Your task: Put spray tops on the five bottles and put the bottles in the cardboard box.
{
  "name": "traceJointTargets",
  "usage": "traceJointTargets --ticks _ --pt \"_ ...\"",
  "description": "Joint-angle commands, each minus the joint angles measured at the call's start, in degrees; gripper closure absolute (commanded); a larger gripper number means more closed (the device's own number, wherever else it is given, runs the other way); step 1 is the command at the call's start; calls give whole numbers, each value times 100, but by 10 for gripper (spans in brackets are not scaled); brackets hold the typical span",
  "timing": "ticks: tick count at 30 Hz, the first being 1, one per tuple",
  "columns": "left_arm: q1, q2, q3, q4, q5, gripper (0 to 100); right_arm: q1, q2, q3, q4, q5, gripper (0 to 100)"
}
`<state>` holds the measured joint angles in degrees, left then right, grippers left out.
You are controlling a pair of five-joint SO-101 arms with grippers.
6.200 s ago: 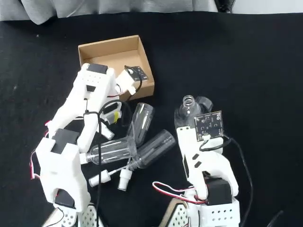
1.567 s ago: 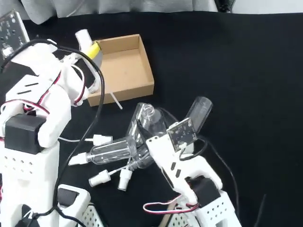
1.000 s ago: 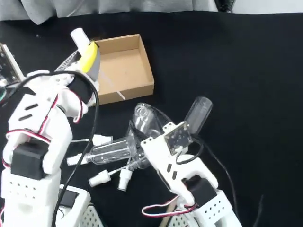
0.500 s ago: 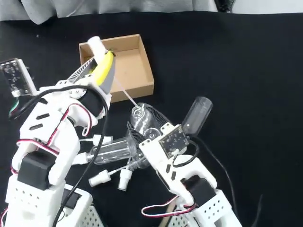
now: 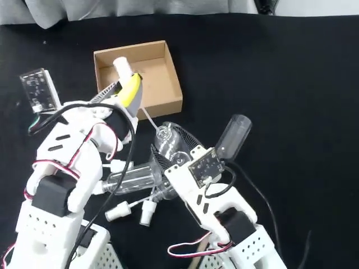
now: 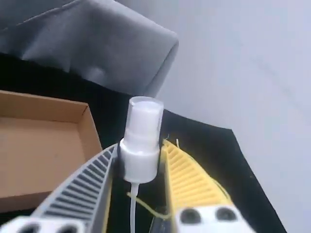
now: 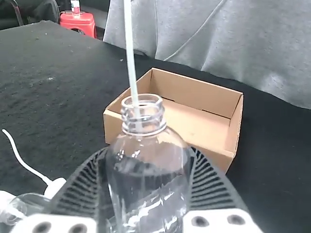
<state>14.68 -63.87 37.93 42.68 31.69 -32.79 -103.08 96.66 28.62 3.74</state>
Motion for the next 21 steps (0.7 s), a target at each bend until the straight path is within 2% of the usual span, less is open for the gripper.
traceJointTargets --ticks 1,16,21 --pt "268 -79 110 -97 9 972 -79 -611 -31 -220 62 935" --pt "1209 -88 857 -88 -26 970 -53 -611 -31 -193 18 937" --pt "1226 -88 875 -53 -730 966 -53 -611 -31 -185 18 937"
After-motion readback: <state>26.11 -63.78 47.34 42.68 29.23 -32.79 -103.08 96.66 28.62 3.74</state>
